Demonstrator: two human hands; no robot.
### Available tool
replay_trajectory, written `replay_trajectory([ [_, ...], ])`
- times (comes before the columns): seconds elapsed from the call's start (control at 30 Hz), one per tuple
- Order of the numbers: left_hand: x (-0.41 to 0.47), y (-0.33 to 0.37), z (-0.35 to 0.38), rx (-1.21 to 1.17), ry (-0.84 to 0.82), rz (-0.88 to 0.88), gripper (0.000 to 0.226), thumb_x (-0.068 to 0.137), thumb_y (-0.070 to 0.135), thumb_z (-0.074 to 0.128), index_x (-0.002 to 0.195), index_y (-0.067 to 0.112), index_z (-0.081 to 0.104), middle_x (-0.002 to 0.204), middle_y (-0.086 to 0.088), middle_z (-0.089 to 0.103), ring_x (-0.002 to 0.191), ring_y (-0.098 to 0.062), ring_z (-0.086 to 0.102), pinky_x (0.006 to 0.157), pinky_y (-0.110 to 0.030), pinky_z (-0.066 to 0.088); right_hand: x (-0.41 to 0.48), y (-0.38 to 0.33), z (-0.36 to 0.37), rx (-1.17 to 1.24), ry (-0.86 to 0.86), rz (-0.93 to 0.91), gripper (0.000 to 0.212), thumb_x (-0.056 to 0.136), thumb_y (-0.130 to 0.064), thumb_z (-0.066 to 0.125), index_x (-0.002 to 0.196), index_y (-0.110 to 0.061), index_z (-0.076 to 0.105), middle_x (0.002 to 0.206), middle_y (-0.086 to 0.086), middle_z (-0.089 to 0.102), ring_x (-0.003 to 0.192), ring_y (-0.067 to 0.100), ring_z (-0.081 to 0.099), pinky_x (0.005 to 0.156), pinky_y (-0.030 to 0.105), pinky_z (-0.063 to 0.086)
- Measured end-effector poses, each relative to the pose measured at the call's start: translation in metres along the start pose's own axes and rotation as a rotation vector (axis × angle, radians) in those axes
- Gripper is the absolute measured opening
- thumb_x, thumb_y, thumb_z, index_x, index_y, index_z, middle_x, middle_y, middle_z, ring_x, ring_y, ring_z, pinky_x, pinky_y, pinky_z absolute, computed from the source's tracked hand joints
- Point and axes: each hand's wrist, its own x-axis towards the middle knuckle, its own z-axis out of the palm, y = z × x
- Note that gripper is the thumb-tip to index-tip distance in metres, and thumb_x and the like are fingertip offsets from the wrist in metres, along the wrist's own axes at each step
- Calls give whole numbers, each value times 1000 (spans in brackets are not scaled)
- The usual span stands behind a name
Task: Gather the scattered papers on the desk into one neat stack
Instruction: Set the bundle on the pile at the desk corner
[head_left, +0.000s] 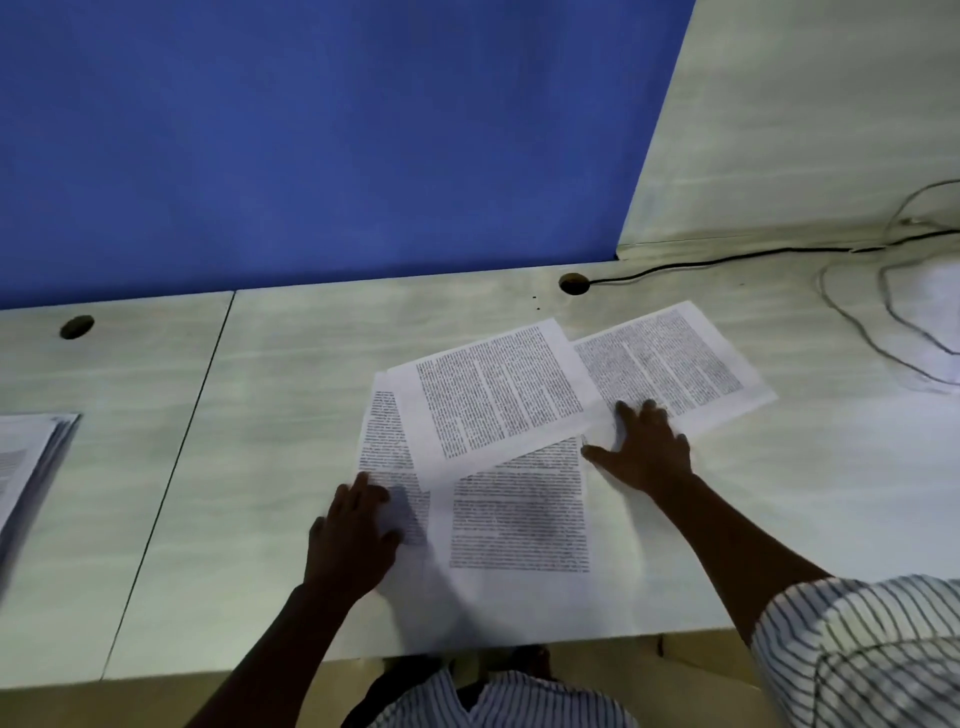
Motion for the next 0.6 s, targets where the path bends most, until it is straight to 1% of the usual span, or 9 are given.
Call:
replay_trajectory([
  [0.1,-5,-11,-1,26,8,-38,50,75,34,75,120,23,57,139,-3,49,120,-31,55,84,-49,53,-16,-28,9,0,-51,-57,103,77,-81,50,156,-29,10,165,13,-1,152,31,4,118,57,14],
  [0.2,-5,-26,-9,31,10,-117,50,79,34,70,126,25,56,144,-2,44,128,-29,47,87,-49,52,-39,-62,22,11,-33,-142,99,79,-78,51,156,-28,13,165,12,-2,153,30,1,119,57,11],
  [0.27,-7,-36,-14,31,-16,-177,51,80,33,67,128,26,53,143,0,42,129,-27,43,88,-49,50,-55,-82,33,16,-11,-188,97,80,-77,51,155,-28,15,165,13,0,152,31,1,119,57,10],
  [0.4,-18,-50,-20,-19,-13,-285,47,82,26,64,128,23,52,141,-5,45,128,-30,42,89,-49,49,-85,-108,56,29,40,-261,91,81,-73,51,153,-25,23,164,15,8,151,34,6,119,57,11],
  [0.47,-22,-47,-22,-48,22,-315,41,85,27,62,125,21,54,137,-5,48,127,-31,44,91,-49,48,-94,-114,62,28,79,-278,87,82,-70,53,150,-21,29,163,16,15,150,36,13,118,56,16],
  [0.53,-23,-39,-23,-39,65,-338,39,87,39,62,118,15,58,130,-9,55,122,-34,49,89,-48,48,-99,-120,63,46,92,-281,83,81,-64,60,145,-16,37,159,18,26,147,37,24,115,55,23],
  [0.57,-24,-34,-22,-6,74,-328,46,86,49,63,113,12,59,124,-11,58,117,-36,53,87,-48,49,-102,-124,63,74,94,-277,78,81,-58,64,141,-13,42,154,18,35,142,38,32,112,53,30],
  [0.6,-25,-29,-21,26,73,-306,56,82,58,65,110,9,59,118,-13,59,112,-37,55,83,-47,50,-106,-128,62,116,107,-267,72,81,-53,68,135,-11,47,145,18,45,134,37,42,106,51,38],
])
